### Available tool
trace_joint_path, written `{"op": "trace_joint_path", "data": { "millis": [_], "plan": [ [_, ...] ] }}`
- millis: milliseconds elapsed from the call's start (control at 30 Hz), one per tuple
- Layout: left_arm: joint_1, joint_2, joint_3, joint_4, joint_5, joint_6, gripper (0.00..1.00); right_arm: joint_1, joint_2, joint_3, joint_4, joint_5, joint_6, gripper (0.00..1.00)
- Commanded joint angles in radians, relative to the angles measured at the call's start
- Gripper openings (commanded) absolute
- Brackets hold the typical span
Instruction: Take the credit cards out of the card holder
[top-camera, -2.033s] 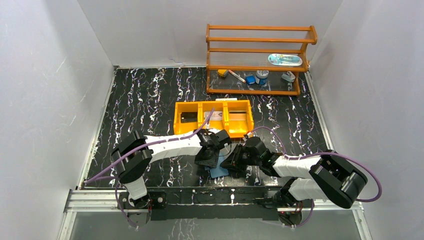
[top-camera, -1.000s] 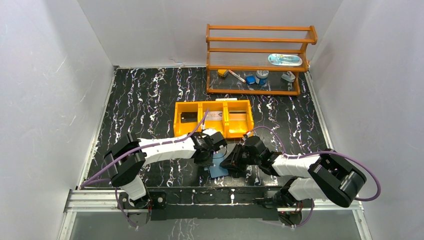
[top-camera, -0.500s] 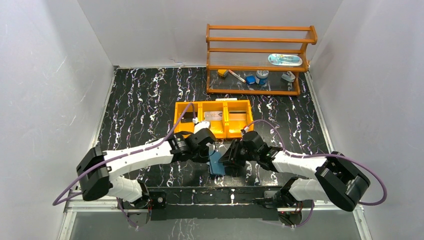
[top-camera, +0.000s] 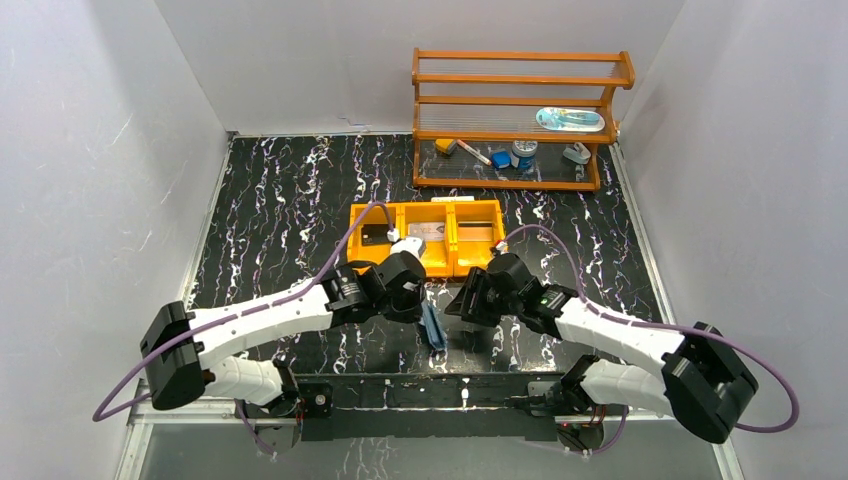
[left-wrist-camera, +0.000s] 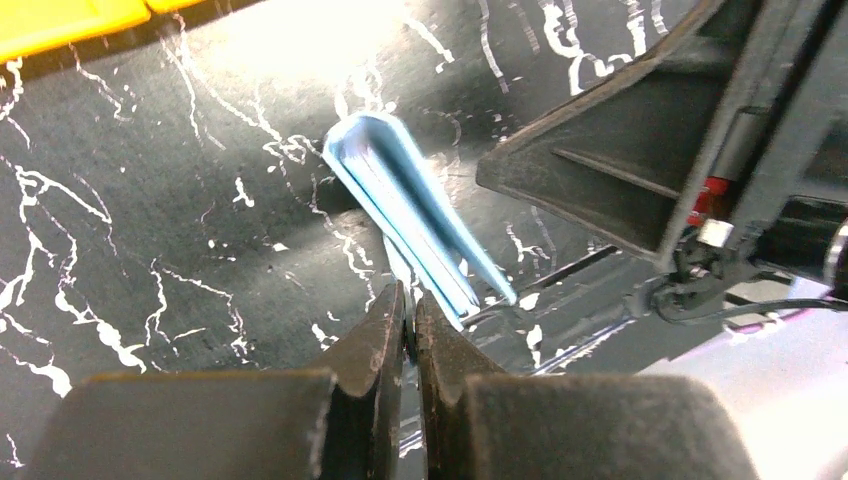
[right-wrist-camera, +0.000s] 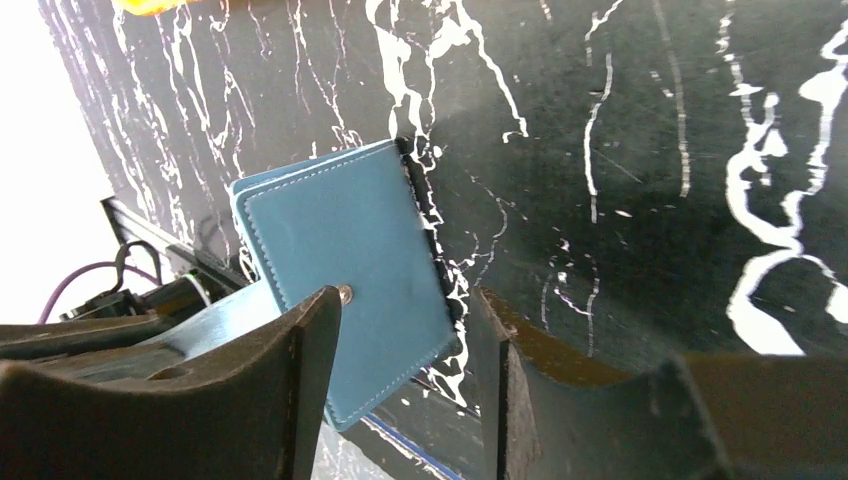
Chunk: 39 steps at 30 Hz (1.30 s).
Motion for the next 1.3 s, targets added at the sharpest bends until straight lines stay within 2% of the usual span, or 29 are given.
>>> {"op": "trace_joint_path", "data": {
  "millis": [0, 200, 367, 600, 900, 1033, 1267],
  "plan": [
    [0.002, -0.103, 0.016, 0.081, -0.005, 0.042, 0.0, -0.003, -0.071, 0.06, -0.095, 0.1, -0.037, 0.61],
    [0.004, -0.035, 0.044, 0.046, -0.009, 0.031, 0.0, -0.003, -0.117, 0.066, -0.126, 0.141, -0.033, 0.61],
    [0.004, -0.054, -0.019, 0.009, -0.052, -0.024, 0.0, -0.003, -0.113, 0.04, -0.052, 0.08, -0.033, 0.6],
    [0.009, -0.187, -0.11, -0.038, -0.158, -0.088, 0.0, -0.004, -0.015, 0.02, 0.09, -0.05, -0.016, 0.56],
    [0.054, -0.217, -0.179, -0.163, -0.25, -0.13, 0.0, -0.002, 0.164, 0.064, 0.178, -0.177, -0.05, 0.52],
    [0.053, -0.235, -0.241, -0.148, -0.224, -0.163, 0.0, 0.0, 0.192, 0.047, 0.245, -0.224, -0.044, 0.48],
    [0.054, -0.274, -0.317, -0.141, -0.205, -0.201, 0.0, 0.007, 0.235, 0.075, 0.253, -0.246, -0.046, 0.46]
  ]
}}
